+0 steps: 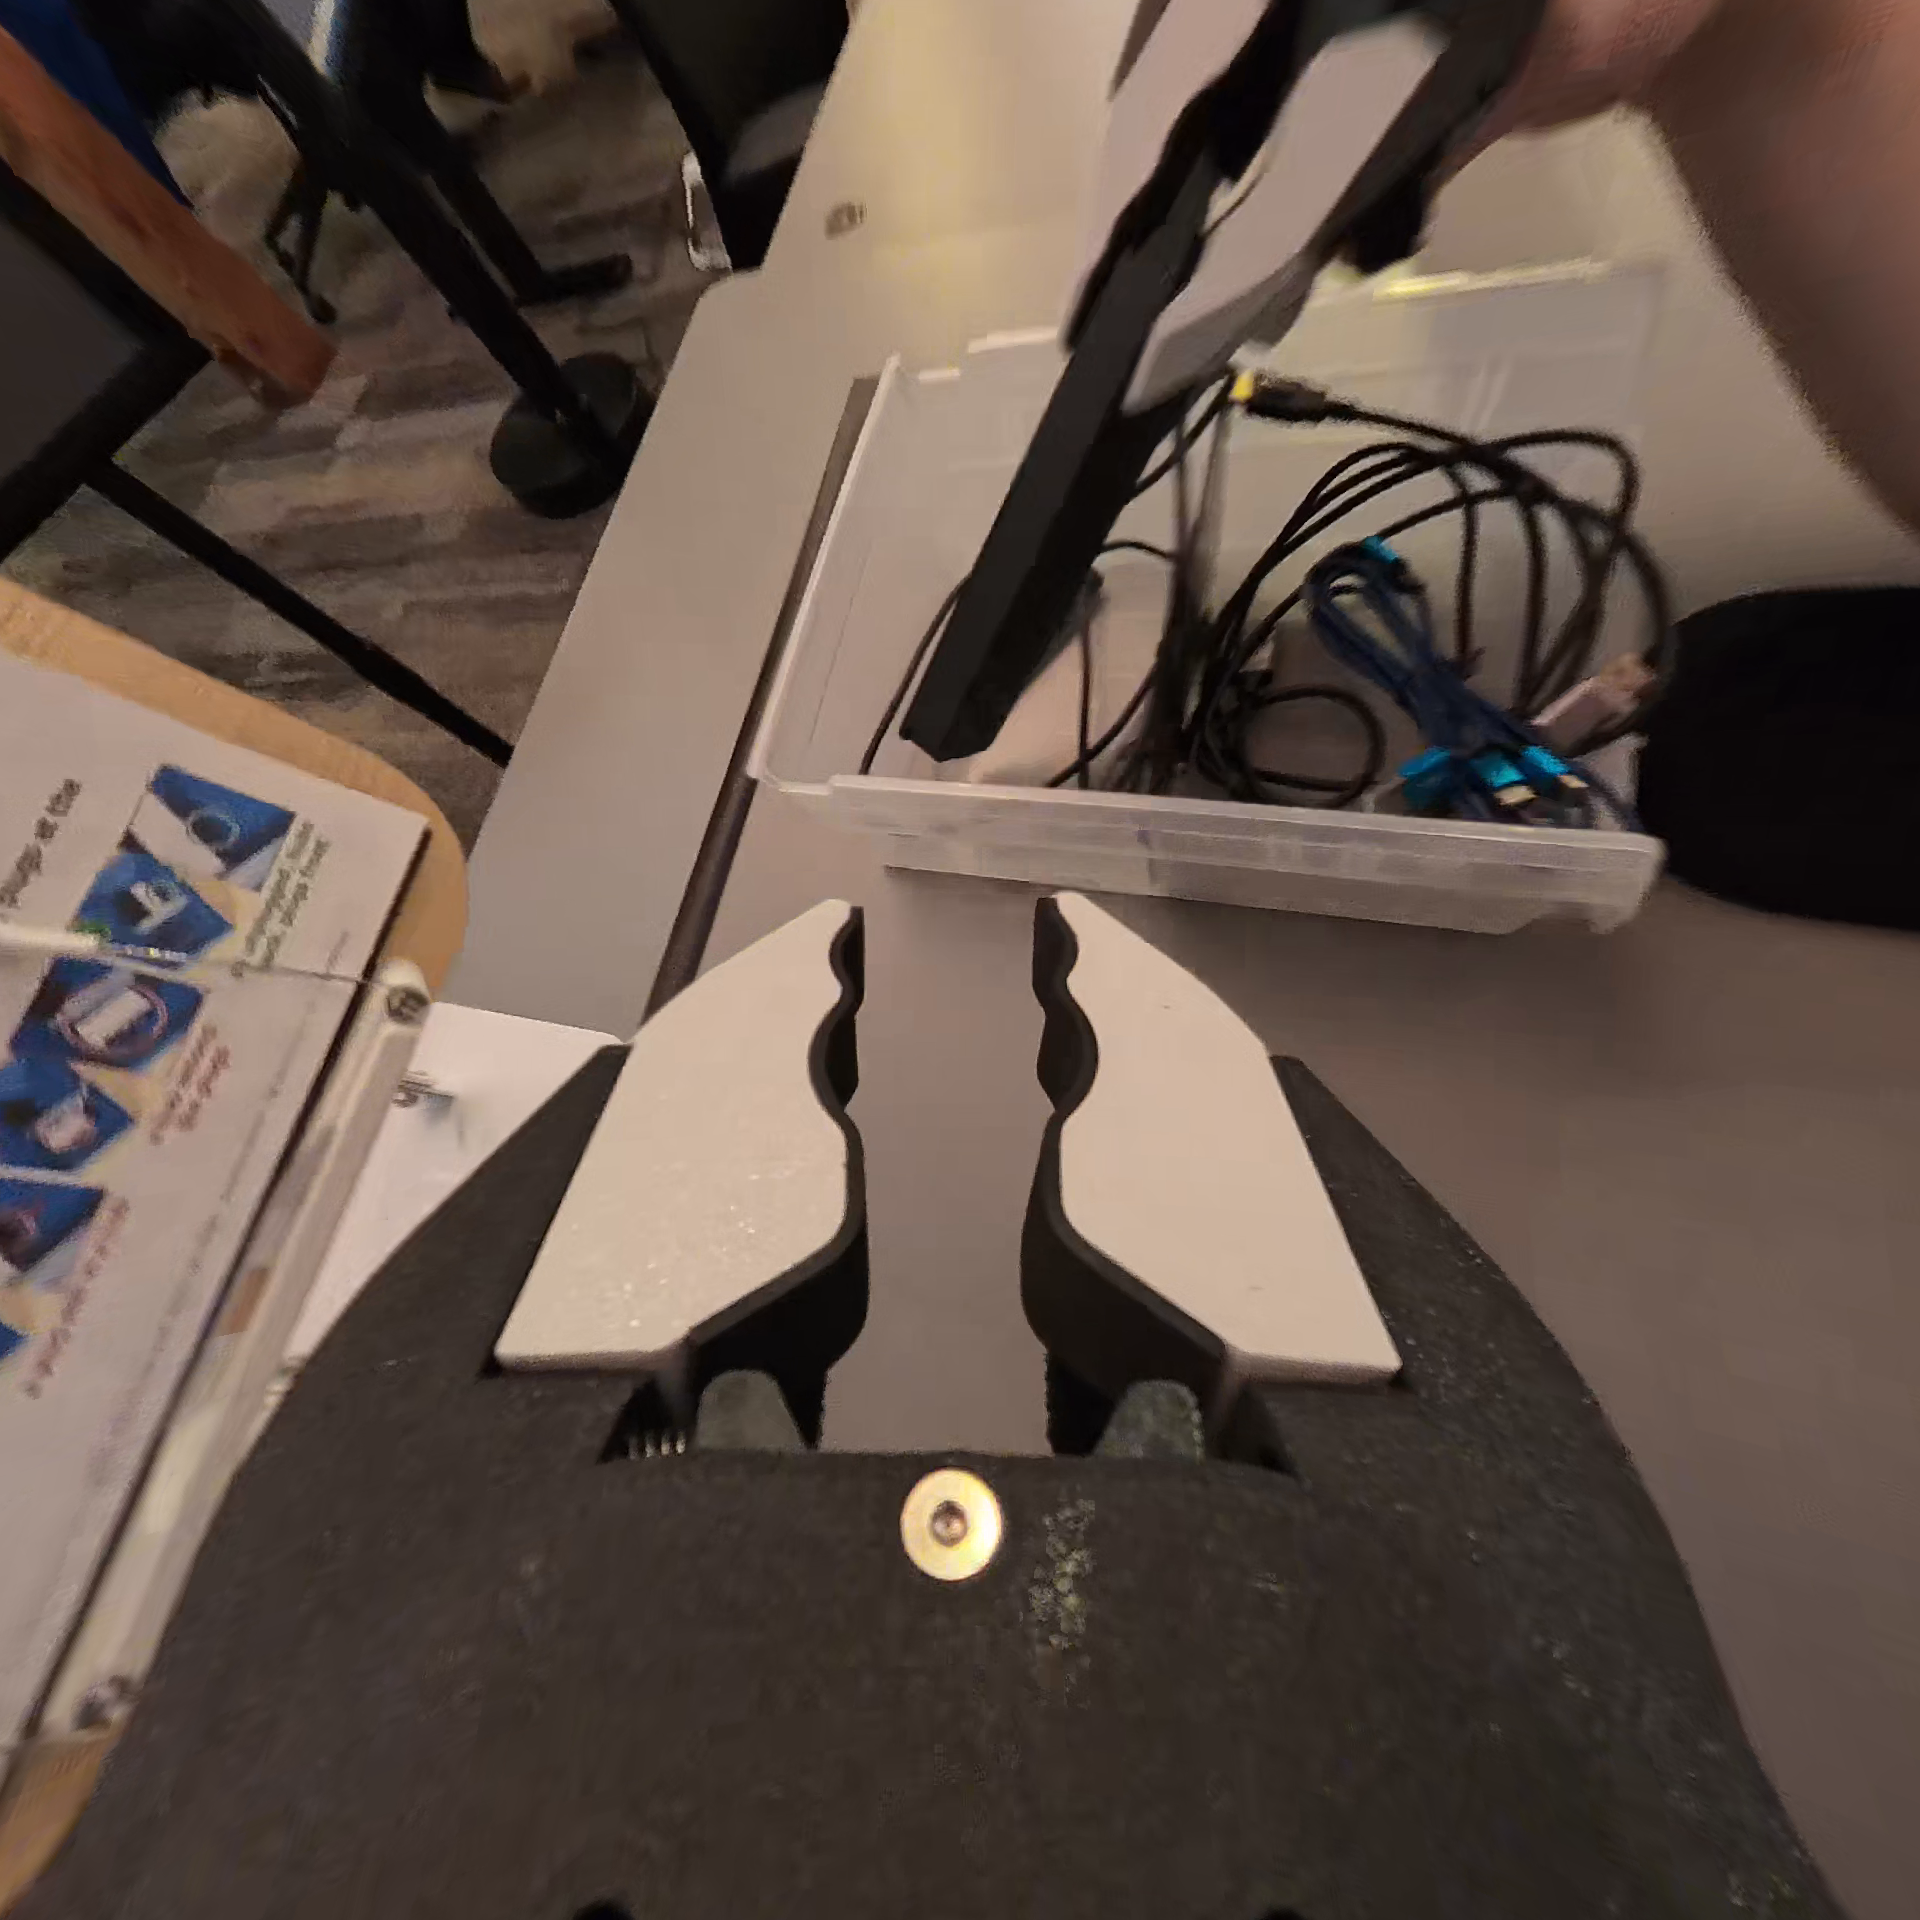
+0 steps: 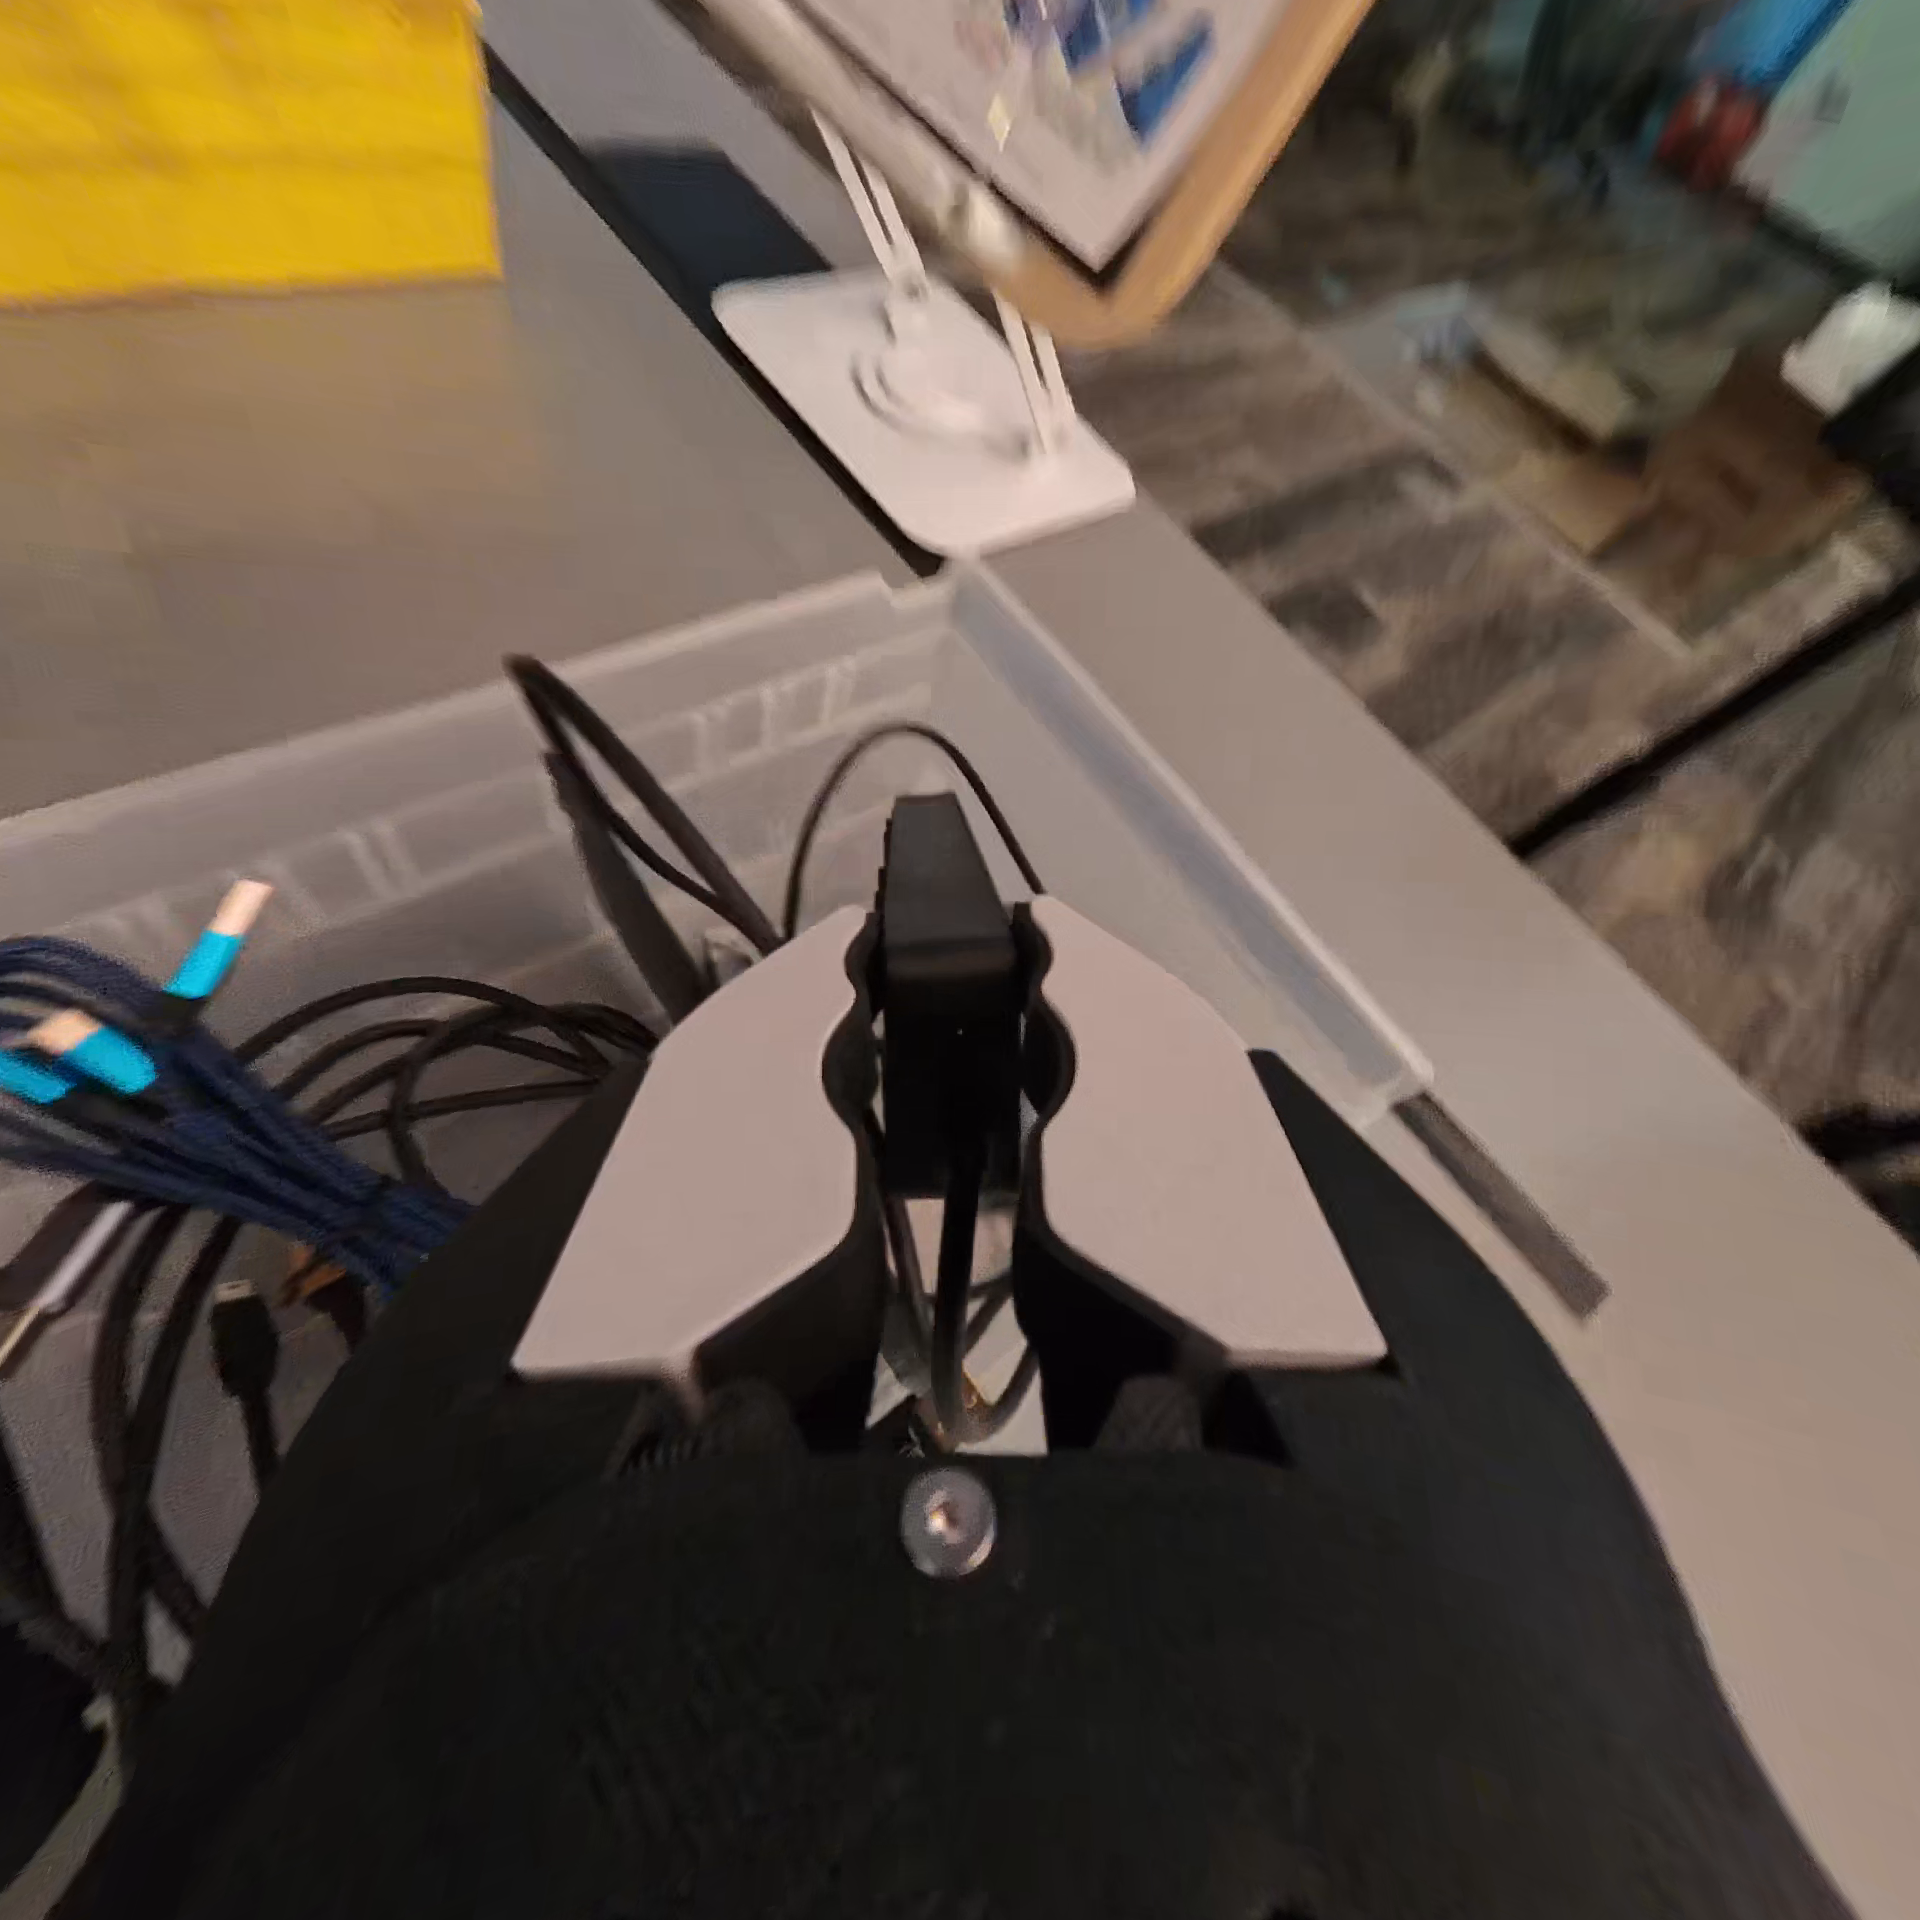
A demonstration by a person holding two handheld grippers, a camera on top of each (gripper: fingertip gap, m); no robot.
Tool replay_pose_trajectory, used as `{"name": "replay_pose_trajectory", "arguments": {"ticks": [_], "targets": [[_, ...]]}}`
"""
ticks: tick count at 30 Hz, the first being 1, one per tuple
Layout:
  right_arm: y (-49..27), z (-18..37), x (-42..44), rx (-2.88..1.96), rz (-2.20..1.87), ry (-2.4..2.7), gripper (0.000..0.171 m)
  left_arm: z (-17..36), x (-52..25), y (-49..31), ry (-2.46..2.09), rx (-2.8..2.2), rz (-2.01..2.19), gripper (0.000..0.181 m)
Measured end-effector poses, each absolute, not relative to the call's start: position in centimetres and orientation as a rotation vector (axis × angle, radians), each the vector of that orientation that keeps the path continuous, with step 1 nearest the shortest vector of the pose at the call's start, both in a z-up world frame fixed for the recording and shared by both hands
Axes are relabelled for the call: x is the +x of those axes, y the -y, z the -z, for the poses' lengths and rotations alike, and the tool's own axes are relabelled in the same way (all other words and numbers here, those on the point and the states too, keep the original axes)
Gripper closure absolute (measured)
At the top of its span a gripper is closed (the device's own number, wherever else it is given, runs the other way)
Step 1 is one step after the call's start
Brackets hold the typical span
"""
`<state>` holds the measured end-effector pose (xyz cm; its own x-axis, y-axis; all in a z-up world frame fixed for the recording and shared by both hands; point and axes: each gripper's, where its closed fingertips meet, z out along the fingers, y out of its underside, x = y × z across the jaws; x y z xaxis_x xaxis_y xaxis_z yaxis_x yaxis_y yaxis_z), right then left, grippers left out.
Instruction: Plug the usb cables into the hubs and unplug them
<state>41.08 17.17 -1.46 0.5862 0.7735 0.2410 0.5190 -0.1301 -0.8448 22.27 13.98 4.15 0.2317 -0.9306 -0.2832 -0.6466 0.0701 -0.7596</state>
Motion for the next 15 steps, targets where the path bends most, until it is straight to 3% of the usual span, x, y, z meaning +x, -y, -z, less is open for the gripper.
{"name": "replay_pose_trajectory", "arguments": {"ticks": [10,15], "targets": [[-20.4,3.8,43.1,-2.142,-0.587,0.551,0.139,-5.9,17.4,-6.4,-1.271,-1.514,0.649,0.156],[-19.8,-1.9,47.7,-1.943,-0.581,0.319,0.135,-8.5,16.0,-6.0,-1.222,-1.442,0.615,0.16]]}}
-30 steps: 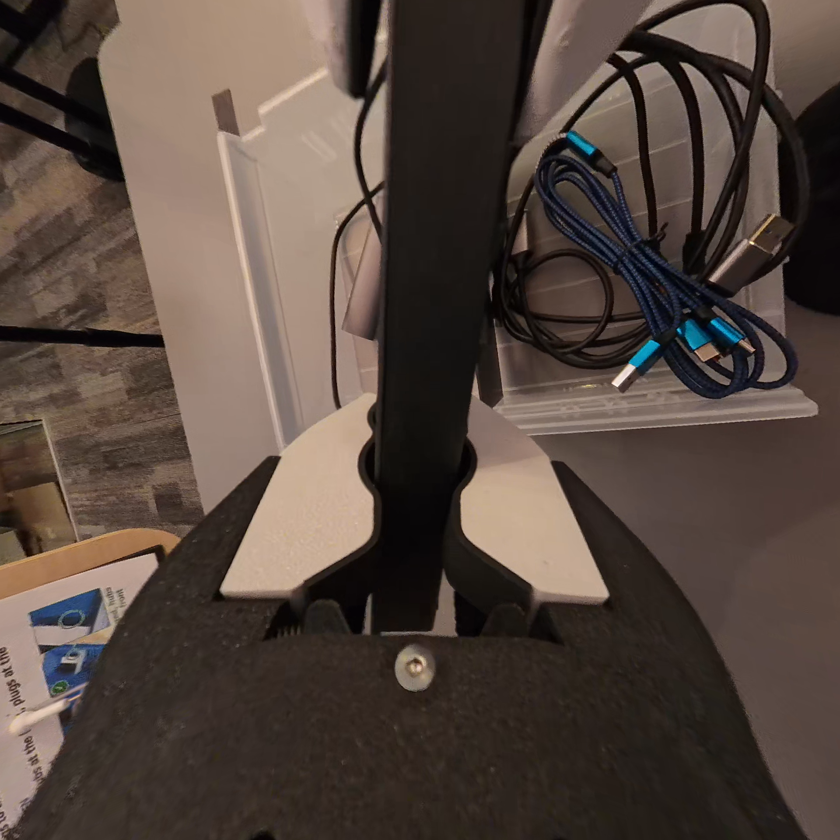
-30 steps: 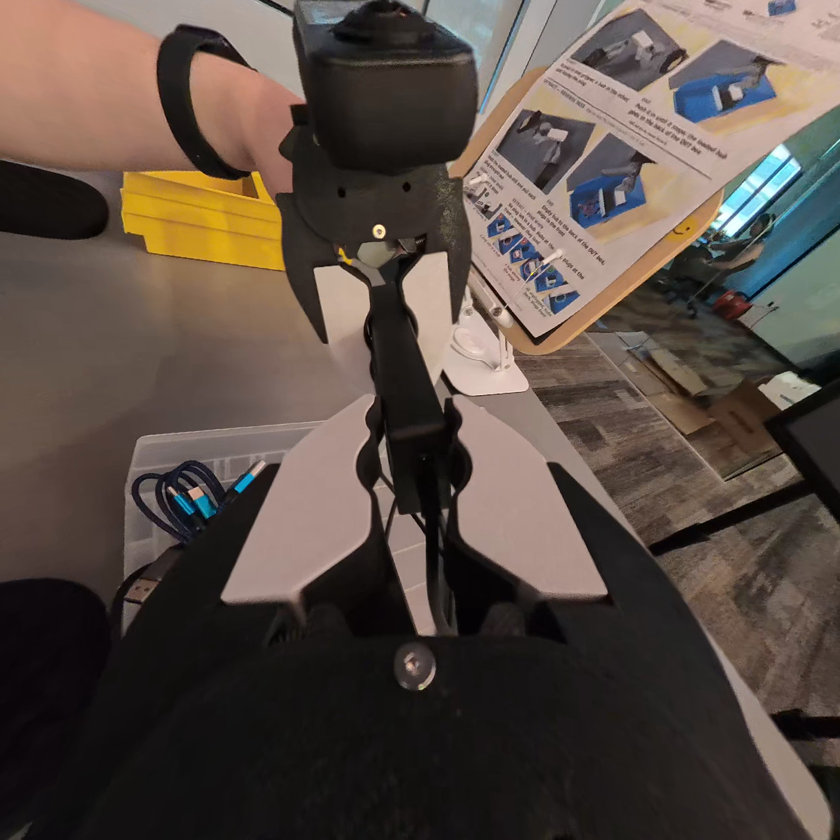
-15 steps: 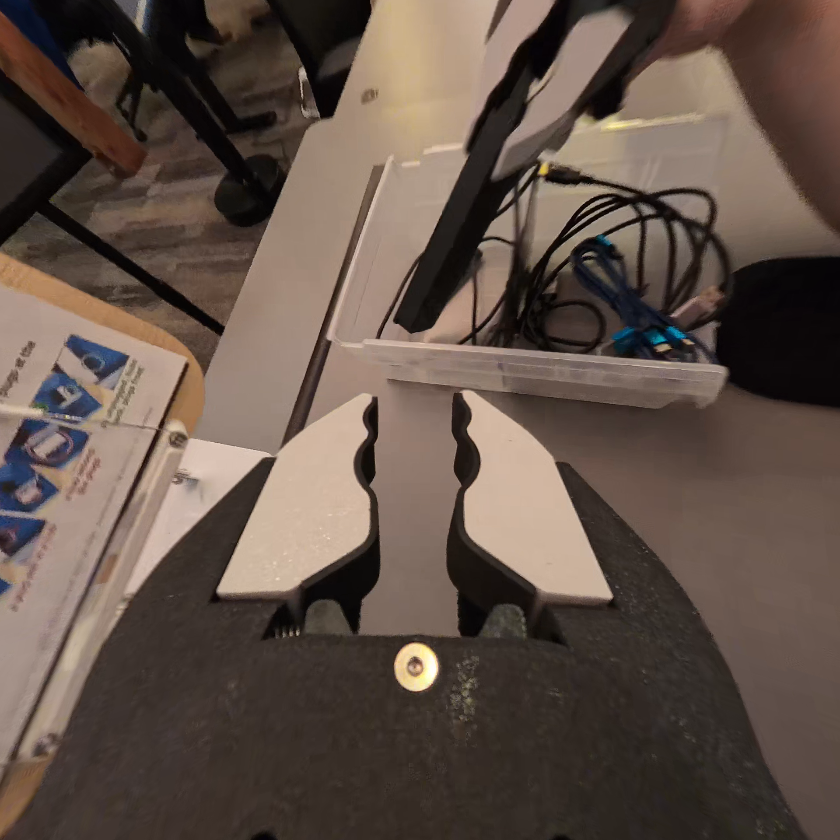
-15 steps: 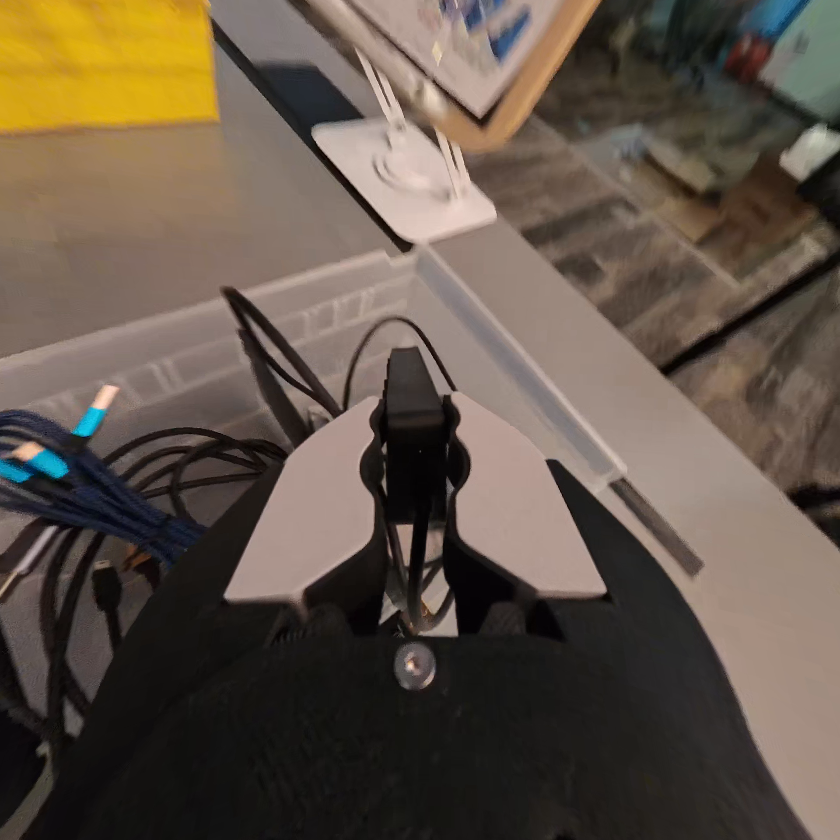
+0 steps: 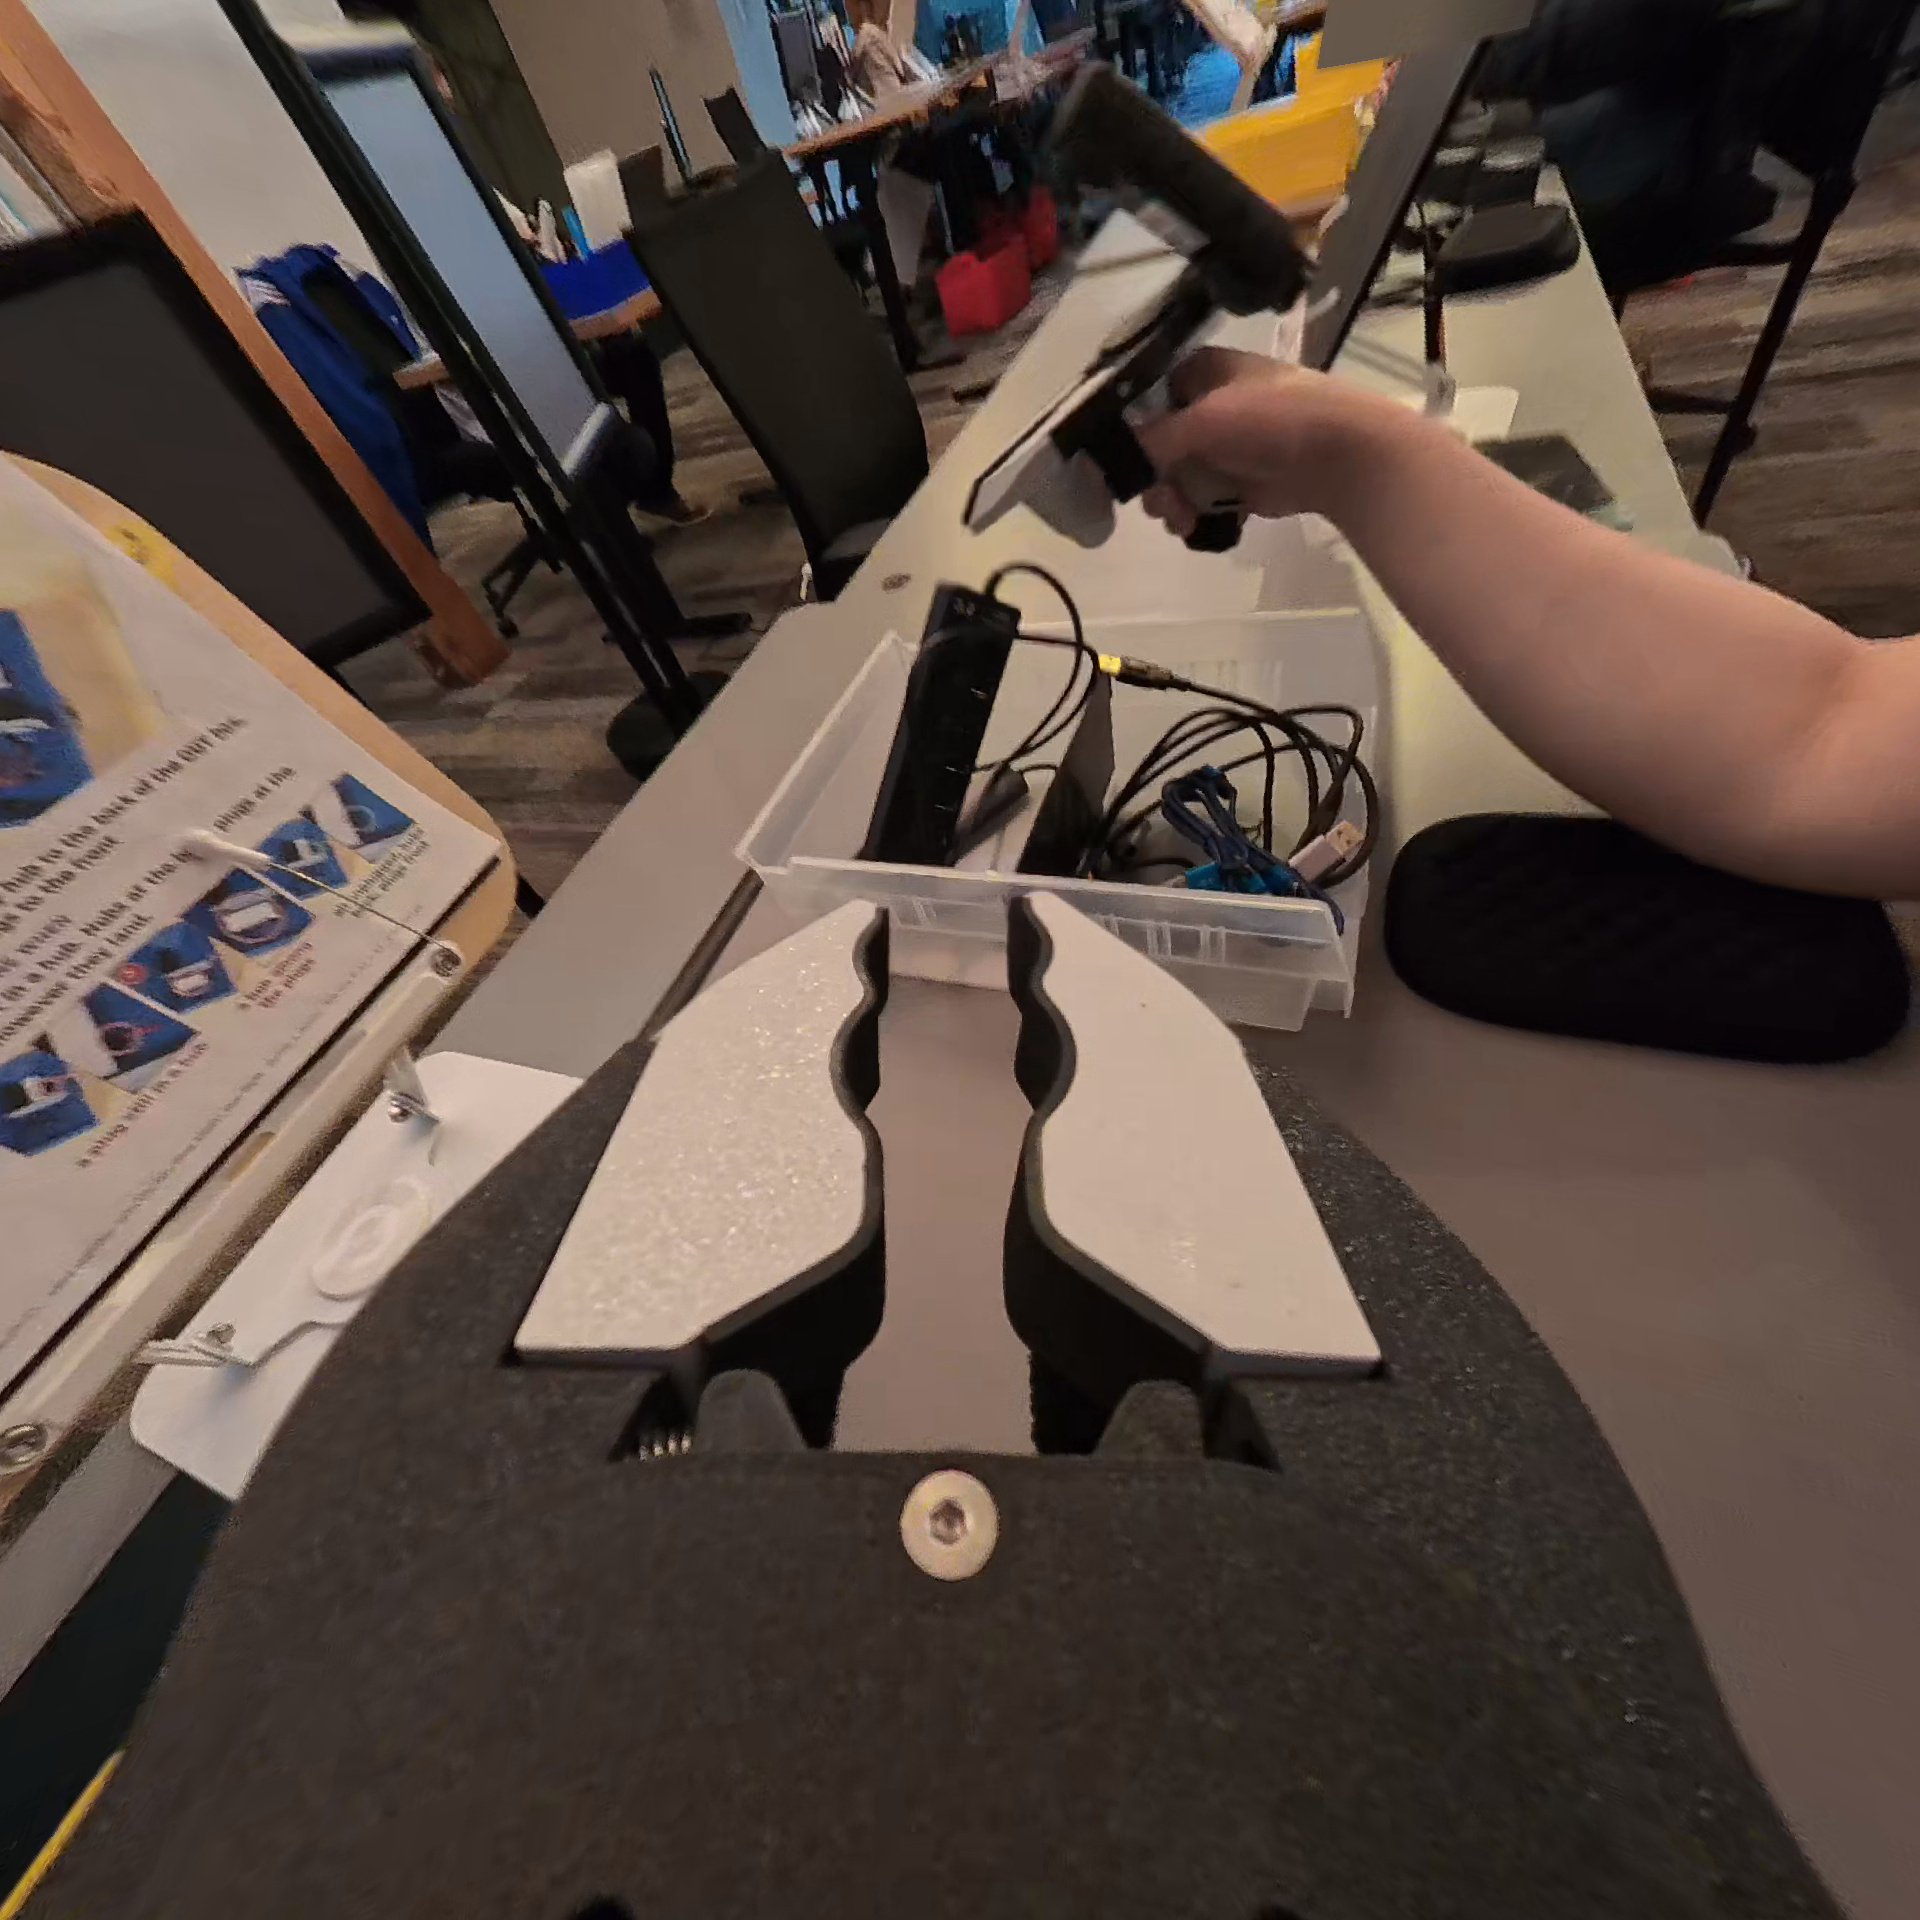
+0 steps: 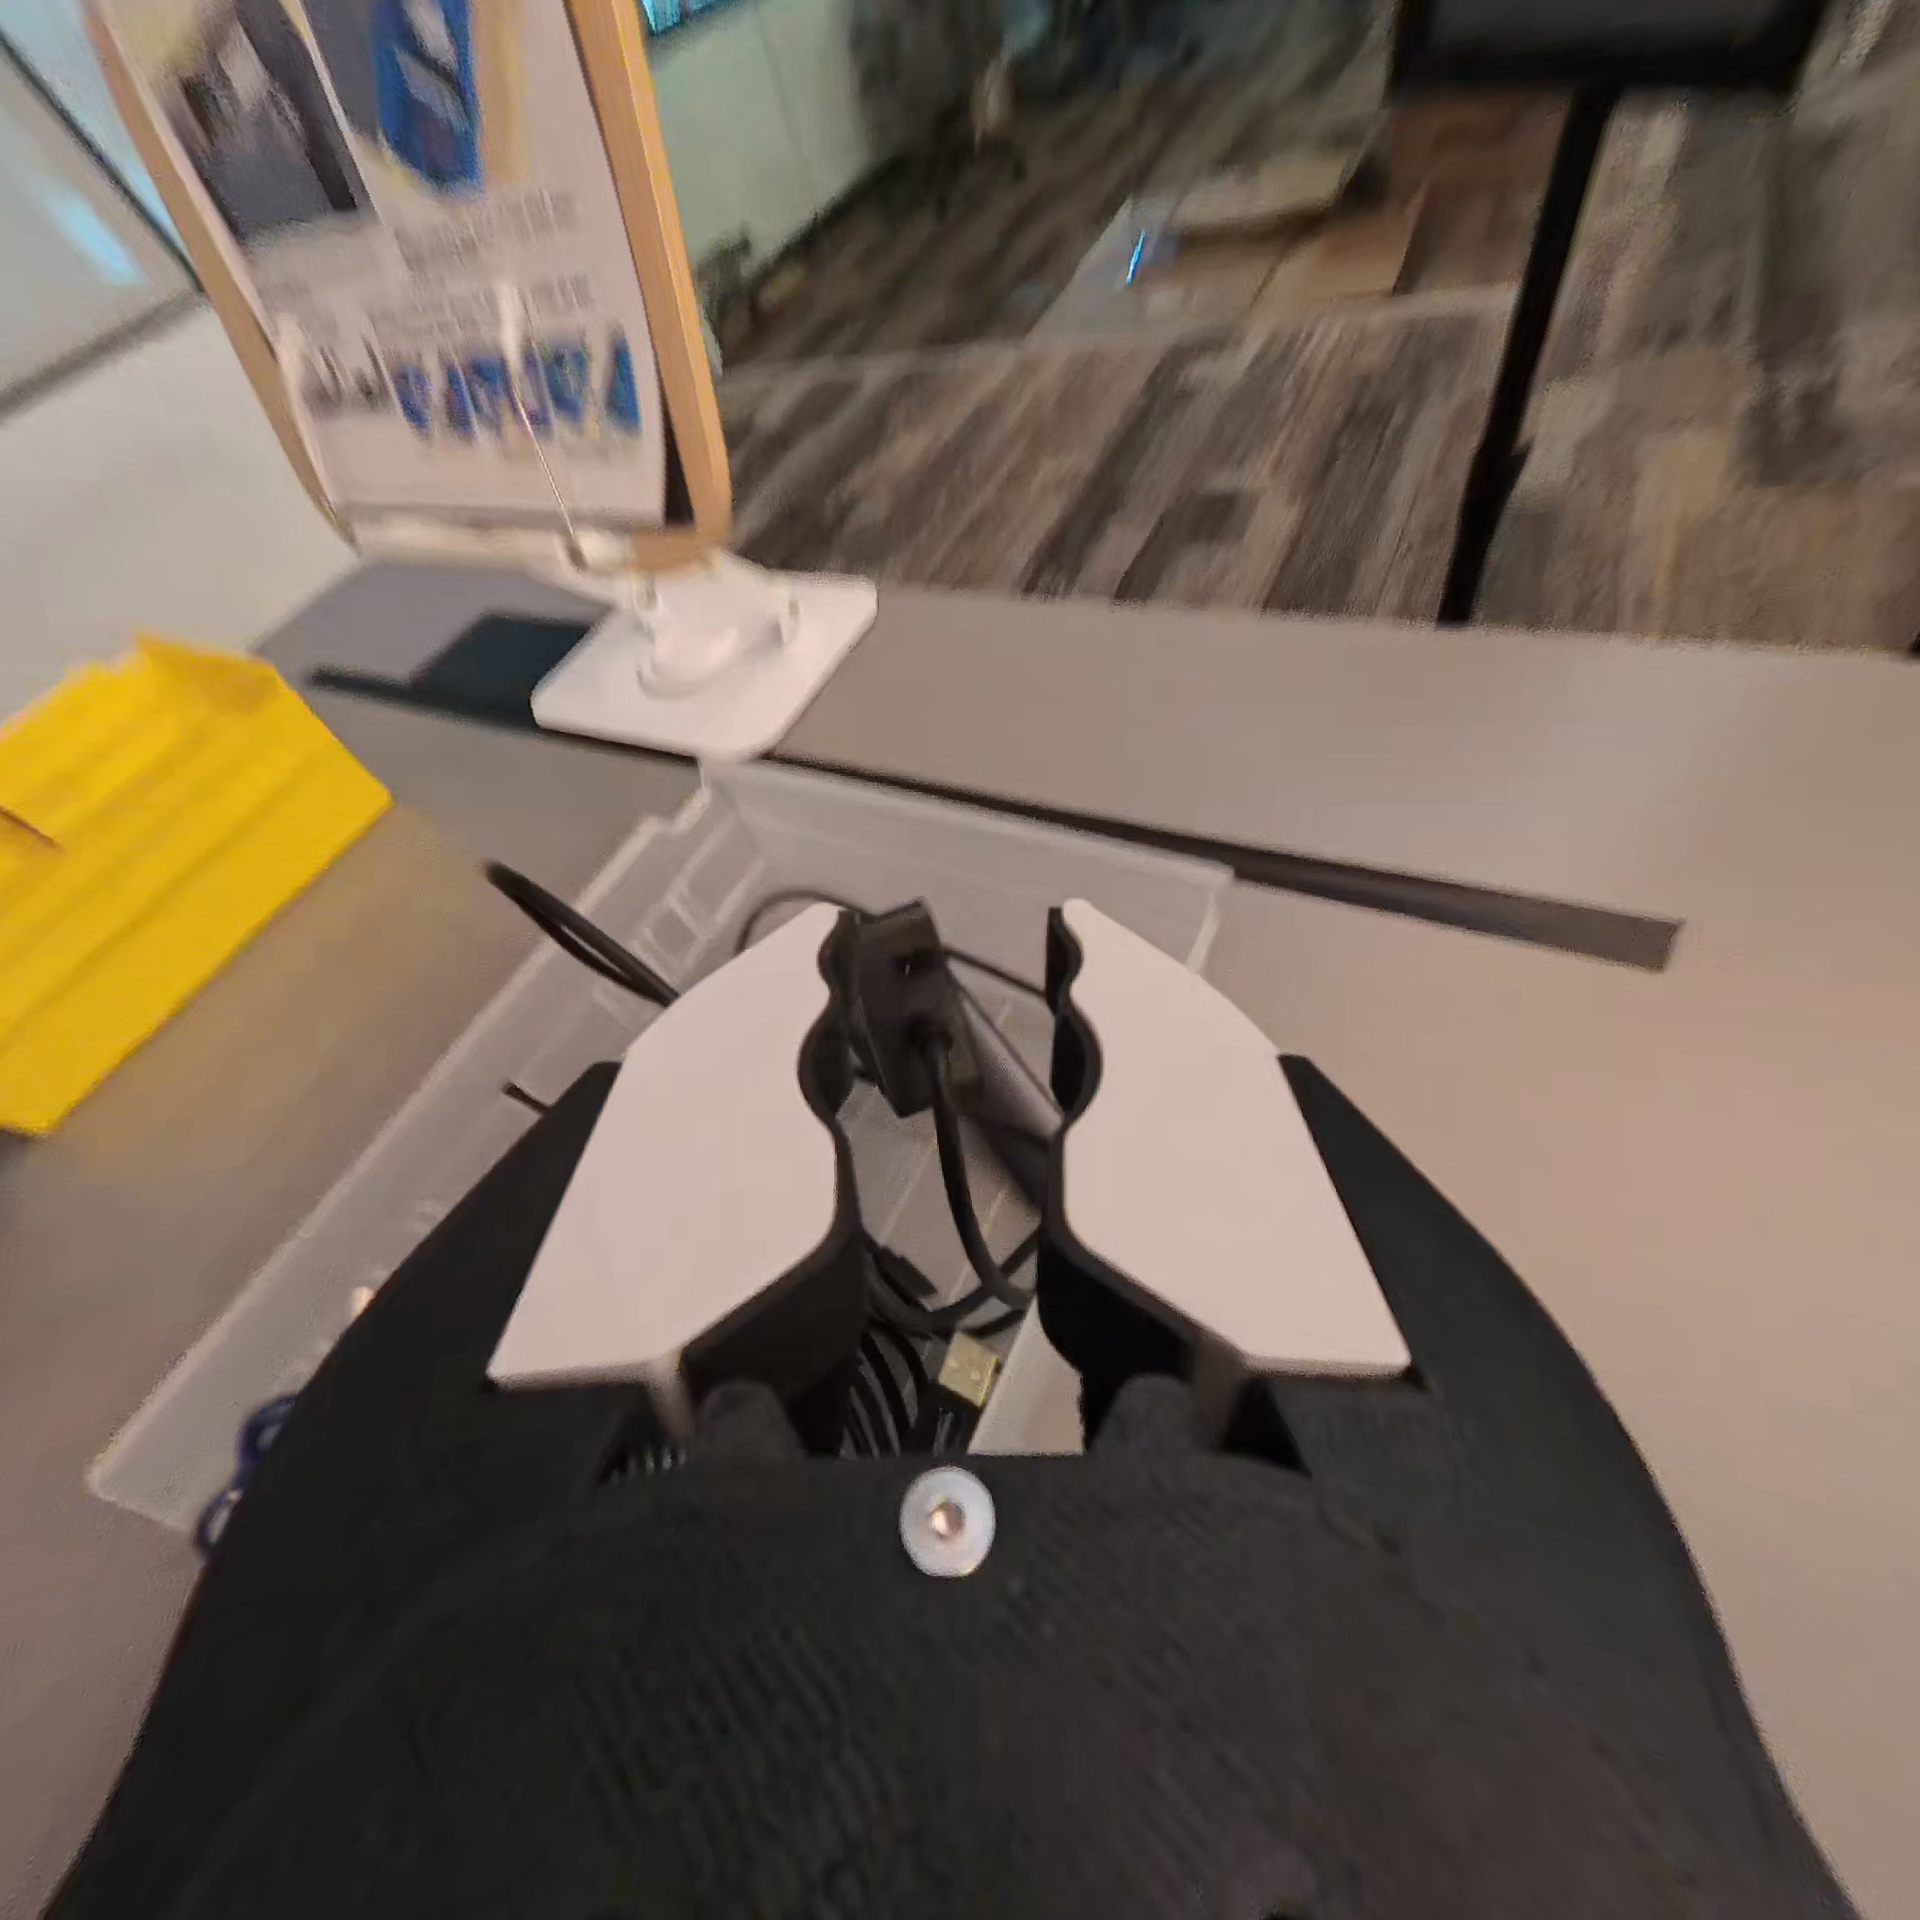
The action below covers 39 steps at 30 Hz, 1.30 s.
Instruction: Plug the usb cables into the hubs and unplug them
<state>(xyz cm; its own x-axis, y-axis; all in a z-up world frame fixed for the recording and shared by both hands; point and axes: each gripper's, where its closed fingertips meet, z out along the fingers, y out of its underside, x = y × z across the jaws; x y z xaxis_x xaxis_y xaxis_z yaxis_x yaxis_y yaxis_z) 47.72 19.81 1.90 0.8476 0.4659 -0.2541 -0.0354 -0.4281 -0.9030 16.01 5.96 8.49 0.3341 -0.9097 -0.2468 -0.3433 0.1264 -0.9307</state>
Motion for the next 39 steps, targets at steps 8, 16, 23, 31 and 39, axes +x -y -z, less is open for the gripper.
{"name": "replay_pose_trajectory", "arguments": {"ticks": [8,16,23,31,39], "targets": [[-12.4,-14.9,50.1,-1.538,-0.142,0.323,0.135,-10.7,14.8,-5.1,-1.122,-1.429,0.719,0.161],[-7.5,-18.7,45.2,-1.546,0.083,0.322,0.142,-13.0,13.4,-4.1,-1.067,-1.38,0.695,0.163],[-10.3,-11.4,46.0,-1.769,0.195,0.369,0.145,-13.2,13.1,-3.2,-1.065,-1.398,0.686,0.162],[-12.3,-9.9,46.4,-1.878,0.06,0.299,0.163,-16.2,10.8,-1.2,-1.035,-1.437,0.671,0.16],[-13.2,-8.1,45.6,-1.951,0.035,0.275,0.154,-9.4,-10.8,-7.4,-0.617,-1.982,0.063,0.145]]}}
